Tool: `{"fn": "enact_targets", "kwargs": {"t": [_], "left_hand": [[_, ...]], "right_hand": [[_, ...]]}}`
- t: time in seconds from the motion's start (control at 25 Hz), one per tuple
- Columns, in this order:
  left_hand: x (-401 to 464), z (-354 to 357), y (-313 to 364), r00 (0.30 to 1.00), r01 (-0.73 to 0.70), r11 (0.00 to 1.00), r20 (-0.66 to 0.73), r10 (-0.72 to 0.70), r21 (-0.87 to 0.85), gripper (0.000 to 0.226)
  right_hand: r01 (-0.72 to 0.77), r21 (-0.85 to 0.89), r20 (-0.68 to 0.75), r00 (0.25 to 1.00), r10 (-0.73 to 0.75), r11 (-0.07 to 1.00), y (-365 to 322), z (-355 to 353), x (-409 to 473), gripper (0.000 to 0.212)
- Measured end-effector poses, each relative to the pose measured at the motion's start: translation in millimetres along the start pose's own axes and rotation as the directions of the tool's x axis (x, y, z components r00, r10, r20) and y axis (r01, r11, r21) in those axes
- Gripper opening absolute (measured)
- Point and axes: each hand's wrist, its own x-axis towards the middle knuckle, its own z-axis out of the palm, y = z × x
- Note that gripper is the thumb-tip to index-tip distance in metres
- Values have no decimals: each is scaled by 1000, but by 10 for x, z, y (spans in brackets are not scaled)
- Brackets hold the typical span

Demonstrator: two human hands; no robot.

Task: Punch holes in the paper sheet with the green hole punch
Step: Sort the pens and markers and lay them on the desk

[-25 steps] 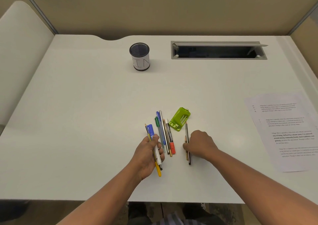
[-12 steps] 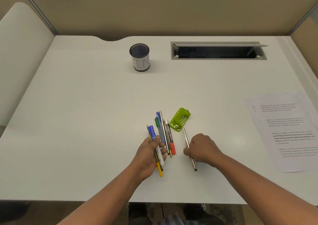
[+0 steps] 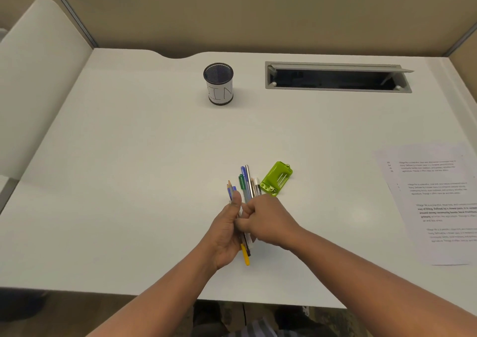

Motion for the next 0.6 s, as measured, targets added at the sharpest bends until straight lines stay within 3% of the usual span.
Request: {"fn": "enact_targets", "kwargs": {"t": [0.2, 0.32, 0.6], "left_hand": [[29, -145, 56, 990, -32, 999, -139, 30, -12, 24], [44, -198, 48, 982, -42, 999, -185, 40, -8, 20], [66, -326, 47, 961, -61, 998, -270, 59, 3, 21]], "right_hand": [[-83, -95, -216, 975, 61, 992, 228, 3, 114, 29], [-178, -255, -269, 957, 108, 950, 408, -12, 216, 37], [-185, -348, -300, 951, 77, 919, 413, 153, 430, 49]]}}
